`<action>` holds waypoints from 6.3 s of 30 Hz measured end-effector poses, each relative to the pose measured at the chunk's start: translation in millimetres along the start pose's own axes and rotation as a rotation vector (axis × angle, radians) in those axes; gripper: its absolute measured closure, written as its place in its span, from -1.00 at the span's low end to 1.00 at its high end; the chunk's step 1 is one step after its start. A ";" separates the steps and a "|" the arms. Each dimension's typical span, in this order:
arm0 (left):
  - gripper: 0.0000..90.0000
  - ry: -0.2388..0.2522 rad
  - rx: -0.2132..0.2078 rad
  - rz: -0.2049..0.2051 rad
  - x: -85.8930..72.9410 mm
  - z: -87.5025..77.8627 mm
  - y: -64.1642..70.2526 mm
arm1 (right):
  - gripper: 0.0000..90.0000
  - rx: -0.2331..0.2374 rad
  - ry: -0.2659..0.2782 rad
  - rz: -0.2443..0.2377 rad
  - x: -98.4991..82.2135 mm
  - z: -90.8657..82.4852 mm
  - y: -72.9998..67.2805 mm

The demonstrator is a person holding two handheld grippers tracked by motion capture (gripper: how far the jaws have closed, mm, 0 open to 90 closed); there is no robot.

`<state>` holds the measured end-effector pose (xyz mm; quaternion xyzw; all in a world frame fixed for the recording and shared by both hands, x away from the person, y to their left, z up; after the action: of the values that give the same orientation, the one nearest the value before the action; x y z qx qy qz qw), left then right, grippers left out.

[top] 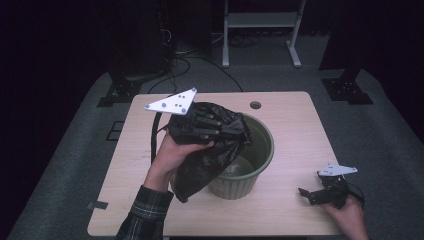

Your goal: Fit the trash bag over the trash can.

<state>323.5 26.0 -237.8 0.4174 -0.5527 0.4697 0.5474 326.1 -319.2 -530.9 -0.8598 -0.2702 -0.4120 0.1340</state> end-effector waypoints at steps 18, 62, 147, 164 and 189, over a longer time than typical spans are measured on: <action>0.96 -0.021 -0.043 -0.030 3.4 25.0 -3.7 | -1.00 0.000 0.000 0.000 0.0 0.0 0.0; 0.97 -0.115 0.194 -0.206 -46.8 -46.5 -26.1 | -0.46 0.116 0.194 0.025 65.7 -41.1 -10.7; 0.97 -0.122 0.251 -0.217 -50.5 -58.6 -29.0 | -0.25 0.528 0.462 -0.254 253.7 -61.7 -116.4; 0.95 -0.143 0.204 -0.236 -57.1 -46.8 -25.6 | 0.02 0.626 0.452 -0.272 267.3 -49.7 -142.5; -0.45 -0.089 0.370 -0.266 -88.7 -121.6 16.9 | 1.00 0.567 0.468 -0.175 256.4 -53.0 -107.6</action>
<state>337.5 143.6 -332.3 0.6003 -0.4209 0.4680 0.4935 362.5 -164.4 -296.7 -0.6448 -0.4080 -0.5162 0.3890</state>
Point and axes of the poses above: each handheld gripper's, and its own axes: z roughly forward along the jaws, x roughly out of its top, y roughly to its right, the point moved 6 cm from there along z, roughly forward along the jaws, and after that the axes turned 6 degrees about y, right-handed, at the moved point
